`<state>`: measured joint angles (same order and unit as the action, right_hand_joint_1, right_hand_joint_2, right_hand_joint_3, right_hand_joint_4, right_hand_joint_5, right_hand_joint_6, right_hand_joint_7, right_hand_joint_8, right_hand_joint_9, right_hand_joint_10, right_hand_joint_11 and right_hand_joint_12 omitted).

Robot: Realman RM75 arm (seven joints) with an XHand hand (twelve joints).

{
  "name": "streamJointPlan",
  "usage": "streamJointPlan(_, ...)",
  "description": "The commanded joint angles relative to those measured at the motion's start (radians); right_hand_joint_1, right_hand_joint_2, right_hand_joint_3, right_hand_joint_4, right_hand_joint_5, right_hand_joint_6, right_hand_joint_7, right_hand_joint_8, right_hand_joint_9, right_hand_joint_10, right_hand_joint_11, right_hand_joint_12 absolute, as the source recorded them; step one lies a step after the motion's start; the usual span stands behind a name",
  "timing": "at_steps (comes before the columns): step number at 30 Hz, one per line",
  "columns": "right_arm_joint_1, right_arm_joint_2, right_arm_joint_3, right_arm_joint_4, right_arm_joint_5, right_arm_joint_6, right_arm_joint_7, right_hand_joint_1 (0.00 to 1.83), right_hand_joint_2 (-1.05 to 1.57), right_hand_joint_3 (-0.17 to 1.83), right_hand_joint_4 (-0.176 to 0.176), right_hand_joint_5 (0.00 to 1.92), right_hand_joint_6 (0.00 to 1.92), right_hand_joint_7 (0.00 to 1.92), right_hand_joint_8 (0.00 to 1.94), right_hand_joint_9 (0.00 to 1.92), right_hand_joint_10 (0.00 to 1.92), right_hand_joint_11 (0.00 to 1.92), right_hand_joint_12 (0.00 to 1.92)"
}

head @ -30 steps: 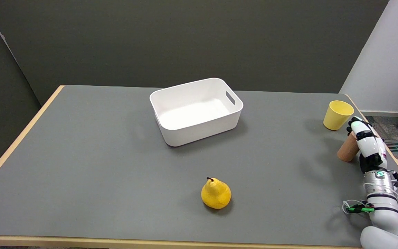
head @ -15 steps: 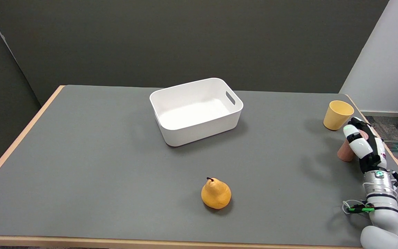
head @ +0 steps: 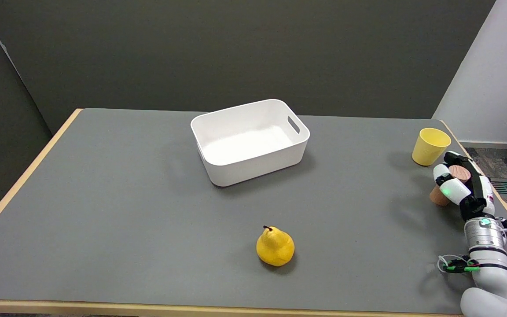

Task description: Pick up the wooden cylinder.

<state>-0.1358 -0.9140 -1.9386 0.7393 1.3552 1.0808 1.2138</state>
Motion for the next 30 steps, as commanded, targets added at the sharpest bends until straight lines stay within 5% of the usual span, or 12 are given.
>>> streamJointPlan(1,0.001,0.000,0.002,-0.016,-0.002,-0.001,0.002,0.89,0.82,0.97,-0.123,0.38,0.80,0.40,0.51,0.32,0.87,0.09,1.30)
streamJointPlan(16,0.001,0.000,0.004,-0.011,0.006,-0.013,0.002,1.06,1.04,0.88,-0.111,0.40,1.10,0.56,0.76,0.46,1.09,0.29,1.56)
streamJointPlan(25,0.006,0.000,0.004,-0.012,0.004,-0.025,0.002,1.26,1.02,0.96,-0.080,0.52,1.48,0.67,1.16,0.61,1.35,0.46,1.89)
streamJointPlan(27,0.007,0.000,0.004,-0.013,-0.001,-0.027,0.002,1.30,1.04,0.92,-0.069,0.50,1.59,0.65,1.50,0.63,1.57,0.28,1.92)
streamJointPlan(29,0.009,0.000,0.004,-0.014,-0.001,-0.027,0.002,1.22,1.12,0.64,-0.124,0.50,1.65,0.52,1.91,0.65,1.73,0.07,1.92)
streamJointPlan(30,0.010,0.000,0.004,-0.014,-0.002,-0.027,0.002,1.23,1.10,0.67,-0.100,0.49,1.71,0.52,1.92,0.66,1.81,0.05,1.92)
